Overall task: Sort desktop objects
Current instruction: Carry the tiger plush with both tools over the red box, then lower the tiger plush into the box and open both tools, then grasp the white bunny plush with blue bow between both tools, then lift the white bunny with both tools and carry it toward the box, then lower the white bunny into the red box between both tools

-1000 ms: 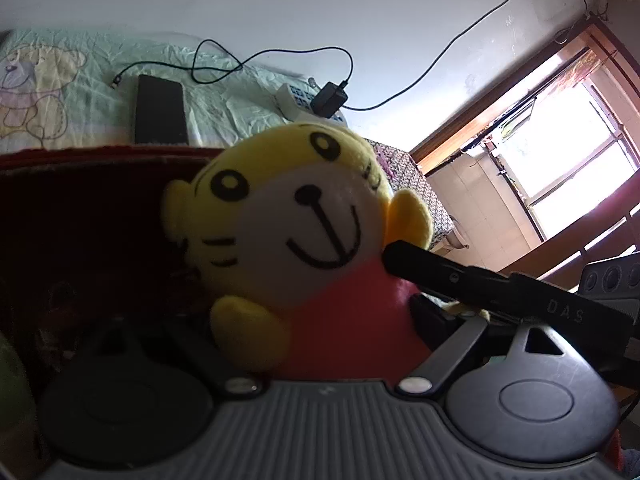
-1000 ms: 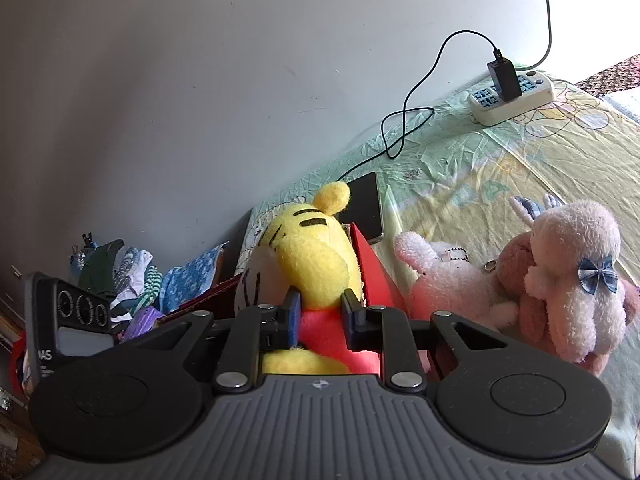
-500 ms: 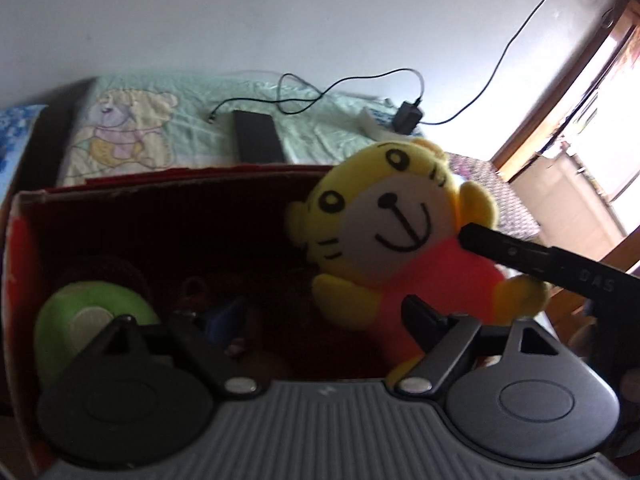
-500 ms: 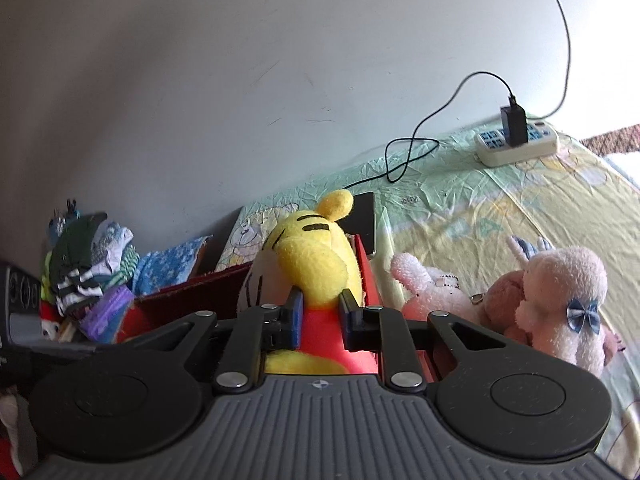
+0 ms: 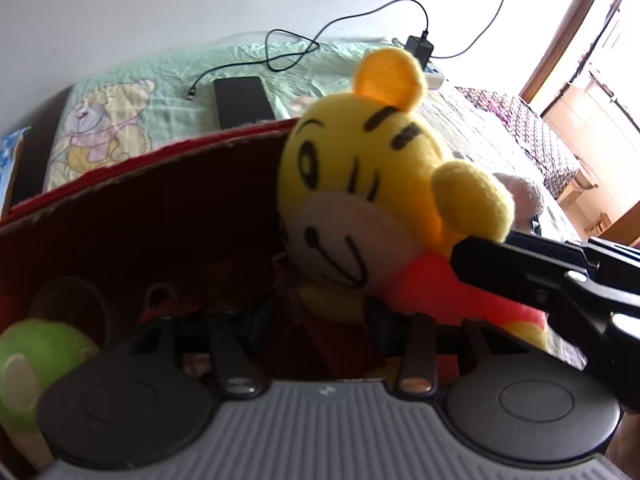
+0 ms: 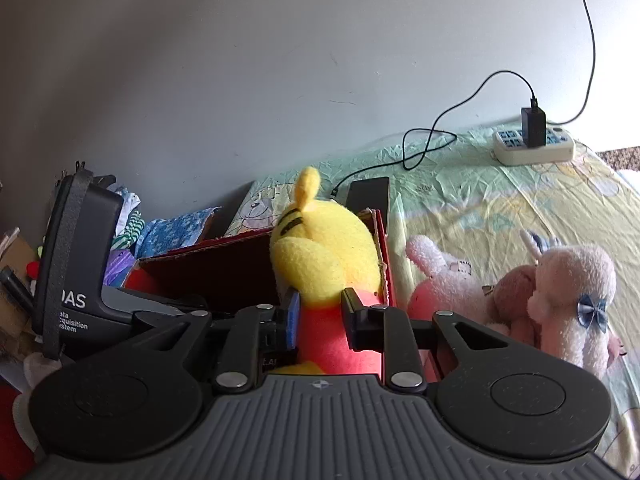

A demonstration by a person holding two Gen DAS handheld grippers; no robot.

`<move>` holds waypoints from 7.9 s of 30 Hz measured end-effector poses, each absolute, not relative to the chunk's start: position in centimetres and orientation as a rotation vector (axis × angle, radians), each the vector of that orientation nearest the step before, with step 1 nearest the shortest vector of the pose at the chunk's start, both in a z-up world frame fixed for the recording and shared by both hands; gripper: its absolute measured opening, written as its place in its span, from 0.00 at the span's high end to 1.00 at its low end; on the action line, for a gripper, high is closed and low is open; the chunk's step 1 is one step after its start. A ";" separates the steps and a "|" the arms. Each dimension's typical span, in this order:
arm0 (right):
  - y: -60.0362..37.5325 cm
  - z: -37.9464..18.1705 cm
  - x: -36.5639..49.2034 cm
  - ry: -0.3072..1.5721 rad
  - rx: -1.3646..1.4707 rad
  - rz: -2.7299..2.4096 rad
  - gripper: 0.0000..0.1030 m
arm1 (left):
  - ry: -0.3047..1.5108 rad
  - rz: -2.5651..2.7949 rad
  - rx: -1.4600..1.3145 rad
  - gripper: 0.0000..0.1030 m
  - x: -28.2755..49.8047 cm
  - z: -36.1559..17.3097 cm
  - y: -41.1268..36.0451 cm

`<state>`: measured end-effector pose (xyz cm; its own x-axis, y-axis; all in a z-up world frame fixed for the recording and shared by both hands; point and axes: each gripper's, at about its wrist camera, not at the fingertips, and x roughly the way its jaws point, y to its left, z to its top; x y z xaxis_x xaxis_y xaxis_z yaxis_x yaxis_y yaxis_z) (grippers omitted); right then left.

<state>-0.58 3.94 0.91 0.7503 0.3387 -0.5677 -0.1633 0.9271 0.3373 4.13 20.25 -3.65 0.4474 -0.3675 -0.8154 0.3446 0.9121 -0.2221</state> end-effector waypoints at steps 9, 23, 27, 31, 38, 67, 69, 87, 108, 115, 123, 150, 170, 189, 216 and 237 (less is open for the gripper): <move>3.7 -1.2 0.9 0.730 0.344 0.280 0.75 | 1.155 -0.382 -0.066 0.56 5.8 -5.2 20.4; 3.7 -0.3 1.3 0.785 0.306 0.237 0.67 | 1.119 -0.288 -0.030 0.31 4.5 -4.1 21.7; 3.8 0.0 1.1 0.794 0.283 0.227 0.66 | 1.089 -0.264 -0.018 0.25 3.9 -3.3 21.9; 4.1 0.5 0.7 0.797 0.240 0.220 0.66 | 1.066 -0.241 -0.004 0.22 3.4 -2.6 21.9; 4.0 1.1 0.4 0.799 0.223 0.220 0.66 | 1.053 -0.216 -0.007 0.21 2.7 -1.7 21.7; -4.4 1.8 -0.9 0.793 0.230 0.247 0.63 | 0.853 -0.047 0.072 0.14 -1.6 4.6 15.6; -5.8 1.6 -0.8 0.797 0.234 0.247 0.63 | 0.830 -0.044 0.084 0.12 -2.1 5.2 14.3; -19.6 -3.9 1.4 0.915 0.443 0.248 0.64 | 0.848 -0.175 0.041 0.12 -2.8 3.8 1.0; -21.3 -7.1 6.9 0.980 0.704 0.535 0.50 | 0.983 -0.253 -0.037 0.23 3.5 -2.7 -4.2; -20.1 -7.9 8.4 0.996 0.703 0.611 0.42 | 1.041 -0.235 -0.037 0.34 5.7 -4.4 -4.3; -19.5 -7.6 8.7 0.982 0.636 0.659 0.49 | 1.056 -0.230 -0.028 0.34 6.5 -4.8 -4.4; -18.4 1.5 1.3 0.742 0.447 0.643 0.53 | 0.846 -0.351 -0.085 0.38 -0.8 2.3 -3.2; -1.8 6.6 1.0 0.611 0.327 0.753 0.53 | 0.674 -0.268 -0.129 0.38 -4.4 8.0 14.0; 9.6 2.4 2.5 0.833 0.149 0.721 0.52 | 0.881 -0.266 -0.191 0.38 -3.2 1.0 24.3; 11.0 -0.4 3.7 0.932 0.002 0.530 0.49 | 1.017 -0.423 -0.157 0.37 -0.5 -3.3 22.2; 10.6 0.1 3.3 0.883 0.035 0.519 0.43 | 0.990 -0.338 -0.170 0.16 -1.5 -2.1 24.3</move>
